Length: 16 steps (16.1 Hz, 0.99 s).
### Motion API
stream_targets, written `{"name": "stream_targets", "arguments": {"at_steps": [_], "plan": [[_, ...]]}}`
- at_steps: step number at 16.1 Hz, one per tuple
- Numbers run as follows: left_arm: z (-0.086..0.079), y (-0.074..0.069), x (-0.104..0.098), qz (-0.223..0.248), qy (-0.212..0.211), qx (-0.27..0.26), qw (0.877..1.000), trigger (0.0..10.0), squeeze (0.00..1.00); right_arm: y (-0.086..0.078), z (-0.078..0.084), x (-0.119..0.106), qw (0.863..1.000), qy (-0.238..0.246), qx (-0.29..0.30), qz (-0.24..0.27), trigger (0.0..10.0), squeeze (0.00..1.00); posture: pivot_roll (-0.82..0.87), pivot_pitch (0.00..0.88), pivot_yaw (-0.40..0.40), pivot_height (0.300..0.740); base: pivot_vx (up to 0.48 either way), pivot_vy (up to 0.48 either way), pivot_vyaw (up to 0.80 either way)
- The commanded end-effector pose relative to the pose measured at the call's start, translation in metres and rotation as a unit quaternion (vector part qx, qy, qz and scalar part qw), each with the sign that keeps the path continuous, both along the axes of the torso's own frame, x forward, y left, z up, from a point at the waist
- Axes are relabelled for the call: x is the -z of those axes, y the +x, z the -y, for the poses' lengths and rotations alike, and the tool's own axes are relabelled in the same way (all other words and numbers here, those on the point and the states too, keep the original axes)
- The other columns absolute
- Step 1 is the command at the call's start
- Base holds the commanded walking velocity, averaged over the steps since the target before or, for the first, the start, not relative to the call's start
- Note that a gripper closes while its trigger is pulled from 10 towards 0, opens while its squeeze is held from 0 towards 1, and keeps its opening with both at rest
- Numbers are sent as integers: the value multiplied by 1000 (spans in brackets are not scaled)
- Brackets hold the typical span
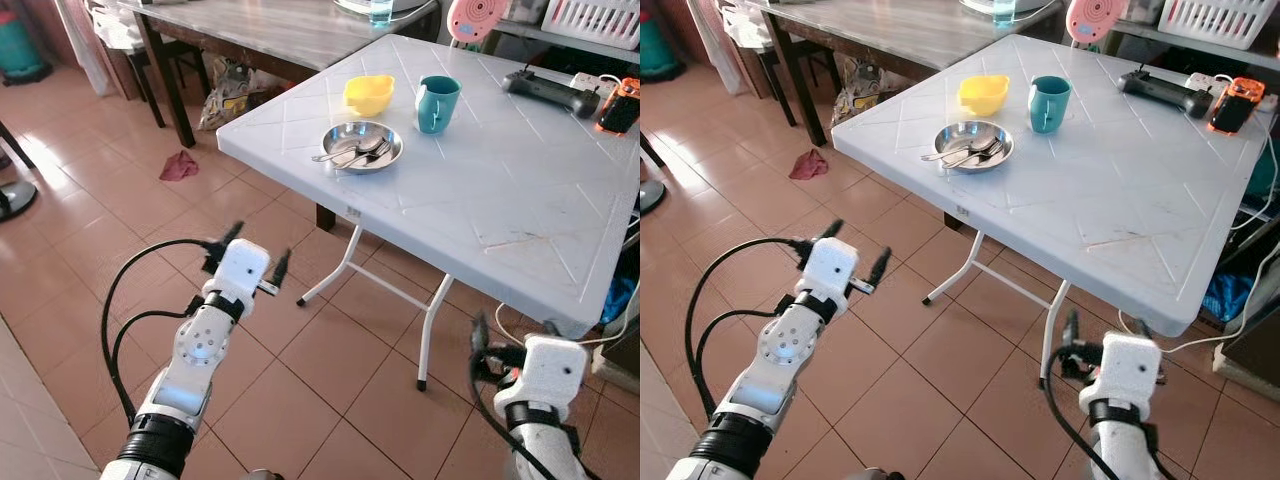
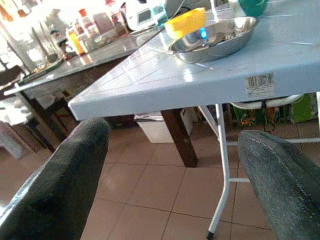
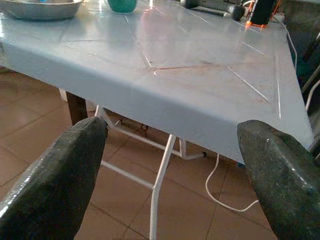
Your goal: Setting the table
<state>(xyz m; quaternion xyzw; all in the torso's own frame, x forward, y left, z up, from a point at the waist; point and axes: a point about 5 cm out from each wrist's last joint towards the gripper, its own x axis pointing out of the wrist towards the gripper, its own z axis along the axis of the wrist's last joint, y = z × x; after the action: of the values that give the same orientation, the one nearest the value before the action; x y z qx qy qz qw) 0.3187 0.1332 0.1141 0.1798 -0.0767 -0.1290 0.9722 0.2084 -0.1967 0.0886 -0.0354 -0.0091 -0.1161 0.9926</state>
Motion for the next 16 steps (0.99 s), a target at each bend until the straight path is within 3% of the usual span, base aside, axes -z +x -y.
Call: {"name": "stream_targets", "arguments": {"at_steps": [1, 7, 12, 16], "plan": [[-3, -4, 4, -7, -11, -13, 1000, 10000, 0, 0, -2, -4, 1000, 5, -2, 6, 10000, 0, 77, 115, 12, 714, 0, 0, 0], [5, -10, 14, -44, -42, -6, 998, 10000, 0, 7, -10, -11, 1000, 7, -20, 9, 10000, 0, 59, 104, -31, 714, 0, 0, -593], [17, -10, 8, -24, -30, 25, 999, 10000, 0, 3, -10, -16, 1000, 10, -14, 21, 10000, 0, 24, 98, -27, 714, 0, 0, 0], [18, -6, 4, -20, -27, 26, 999, 10000, 0, 4, -7, -14, 1000, 8, -2, 19, 10000, 0, 36, 96, 4, 714, 0, 0, 0]]}}
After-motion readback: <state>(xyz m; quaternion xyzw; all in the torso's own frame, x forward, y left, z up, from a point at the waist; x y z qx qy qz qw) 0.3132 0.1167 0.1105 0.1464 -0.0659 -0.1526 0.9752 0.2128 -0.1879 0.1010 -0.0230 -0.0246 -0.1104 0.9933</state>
